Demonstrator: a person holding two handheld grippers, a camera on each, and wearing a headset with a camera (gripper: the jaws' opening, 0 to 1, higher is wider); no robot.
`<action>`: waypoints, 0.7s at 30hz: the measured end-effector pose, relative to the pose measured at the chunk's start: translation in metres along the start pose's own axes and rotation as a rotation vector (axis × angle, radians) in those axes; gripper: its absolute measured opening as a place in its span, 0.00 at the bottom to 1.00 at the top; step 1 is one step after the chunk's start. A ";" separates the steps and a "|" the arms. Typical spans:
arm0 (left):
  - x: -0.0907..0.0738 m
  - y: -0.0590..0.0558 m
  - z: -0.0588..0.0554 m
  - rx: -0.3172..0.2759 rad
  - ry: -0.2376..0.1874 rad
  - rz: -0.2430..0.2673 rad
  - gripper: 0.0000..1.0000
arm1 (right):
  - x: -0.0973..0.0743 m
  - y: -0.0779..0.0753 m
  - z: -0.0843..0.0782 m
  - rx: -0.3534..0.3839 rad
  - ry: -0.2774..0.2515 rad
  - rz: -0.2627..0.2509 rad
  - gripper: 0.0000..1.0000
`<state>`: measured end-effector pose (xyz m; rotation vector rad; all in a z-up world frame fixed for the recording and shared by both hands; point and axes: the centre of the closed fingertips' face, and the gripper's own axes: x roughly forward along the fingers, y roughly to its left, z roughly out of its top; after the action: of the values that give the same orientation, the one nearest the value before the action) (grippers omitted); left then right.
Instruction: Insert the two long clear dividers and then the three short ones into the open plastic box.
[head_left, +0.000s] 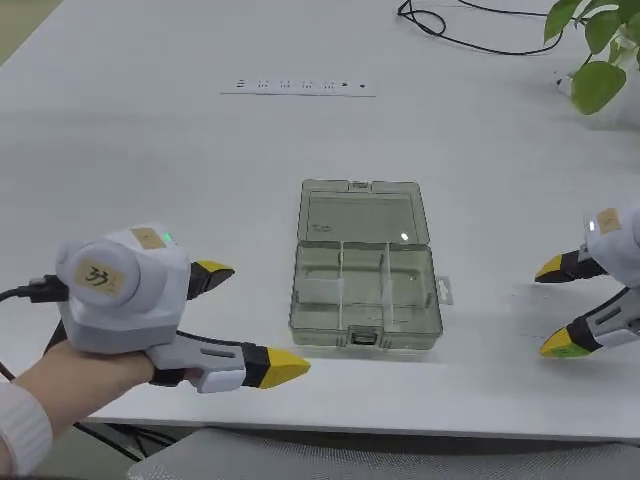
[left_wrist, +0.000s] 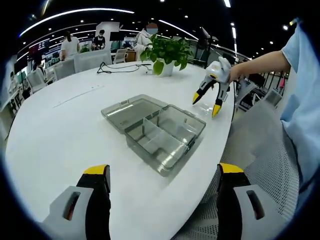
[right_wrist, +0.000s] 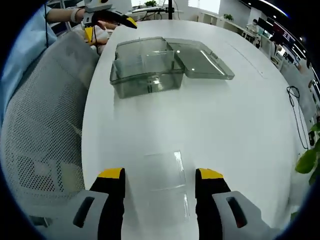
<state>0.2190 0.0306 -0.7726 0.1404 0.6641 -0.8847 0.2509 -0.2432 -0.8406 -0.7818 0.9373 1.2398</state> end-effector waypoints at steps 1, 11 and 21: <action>0.000 0.000 0.000 0.001 0.001 0.000 0.89 | 0.001 0.000 0.000 -0.018 0.005 0.002 0.53; -0.002 0.003 0.000 0.002 0.002 0.001 0.89 | 0.004 -0.002 -0.008 -0.073 0.041 0.024 0.38; -0.001 0.002 0.001 -0.002 -0.004 -0.003 0.89 | 0.003 -0.004 -0.006 -0.107 0.083 0.017 0.33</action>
<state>0.2204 0.0318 -0.7720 0.1357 0.6618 -0.8868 0.2540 -0.2477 -0.8460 -0.9168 0.9526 1.2889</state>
